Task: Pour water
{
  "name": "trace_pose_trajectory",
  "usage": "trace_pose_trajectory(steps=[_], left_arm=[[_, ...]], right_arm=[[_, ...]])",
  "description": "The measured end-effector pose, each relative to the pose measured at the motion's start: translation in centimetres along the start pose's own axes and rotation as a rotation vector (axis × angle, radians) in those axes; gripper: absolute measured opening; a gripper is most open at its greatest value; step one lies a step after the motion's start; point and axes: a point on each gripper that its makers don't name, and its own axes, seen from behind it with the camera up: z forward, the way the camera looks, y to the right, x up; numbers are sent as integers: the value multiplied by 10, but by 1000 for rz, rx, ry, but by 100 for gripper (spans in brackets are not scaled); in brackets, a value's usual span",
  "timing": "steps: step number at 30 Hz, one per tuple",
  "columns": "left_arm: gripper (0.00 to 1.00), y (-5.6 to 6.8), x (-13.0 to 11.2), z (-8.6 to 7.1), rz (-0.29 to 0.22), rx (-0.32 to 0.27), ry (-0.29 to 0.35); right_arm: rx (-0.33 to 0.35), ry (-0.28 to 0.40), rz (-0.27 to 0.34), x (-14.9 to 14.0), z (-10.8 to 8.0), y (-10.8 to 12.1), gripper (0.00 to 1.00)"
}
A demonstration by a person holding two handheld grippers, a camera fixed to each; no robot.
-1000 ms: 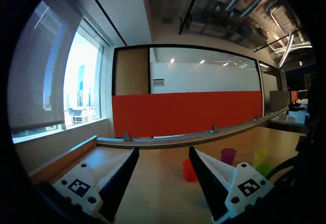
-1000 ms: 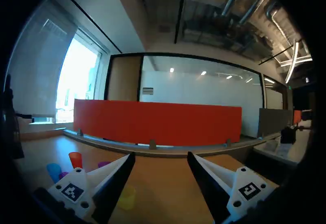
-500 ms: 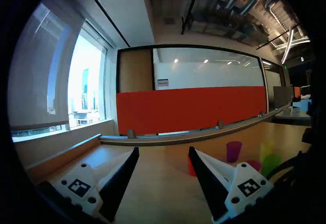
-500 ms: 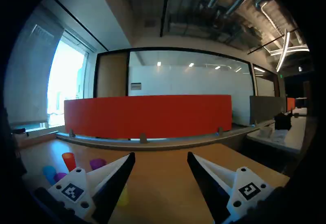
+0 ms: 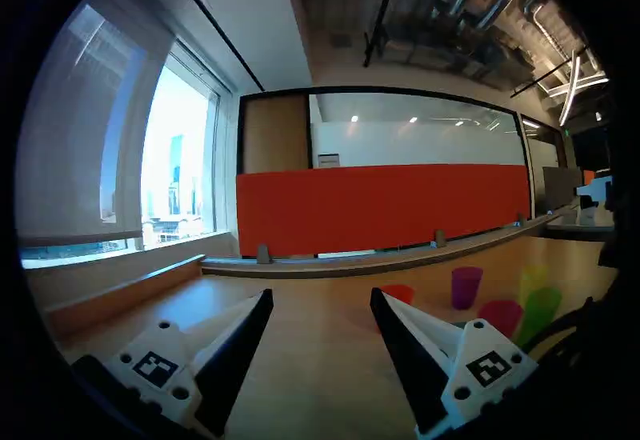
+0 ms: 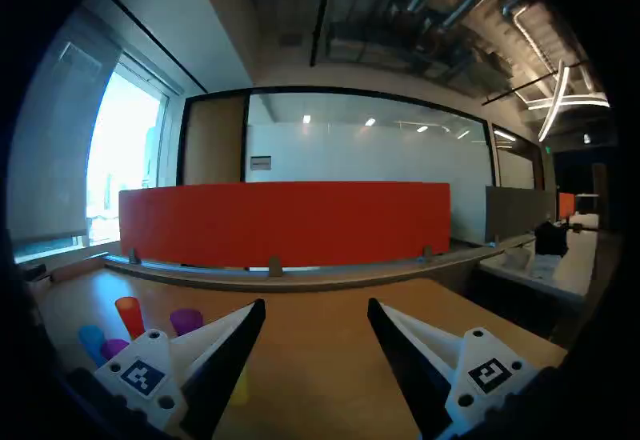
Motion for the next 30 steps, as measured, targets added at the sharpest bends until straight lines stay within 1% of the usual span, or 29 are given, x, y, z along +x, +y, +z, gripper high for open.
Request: trace_pose_trajectory(steps=[5, 11, 18, 23, 26, 30], left_arm=[[90, -1, -10, 1, -25, 7, -10], [90, -1, -14, -1, -32, 18, -12], [90, 5, -19, -3, -27, 21, -17], [90, 11, -23, -5, -18, 18, -24], [90, 15, -26, -6, -23, 15, -31], [90, 14, -29, -6, -36, 19, -38]], right_arm=[[6, -4, 5, -2, 2, -7, 99], [7, -9, 6, -3, 2, -10, 99], [4, -9, 0, -3, 2, -11, 99], [-2, -6, 0, -1, 0, -7, 99], [-6, -7, 4, 0, -1, -5, 99], [-7, -4, 9, 0, -3, -2, 99]])
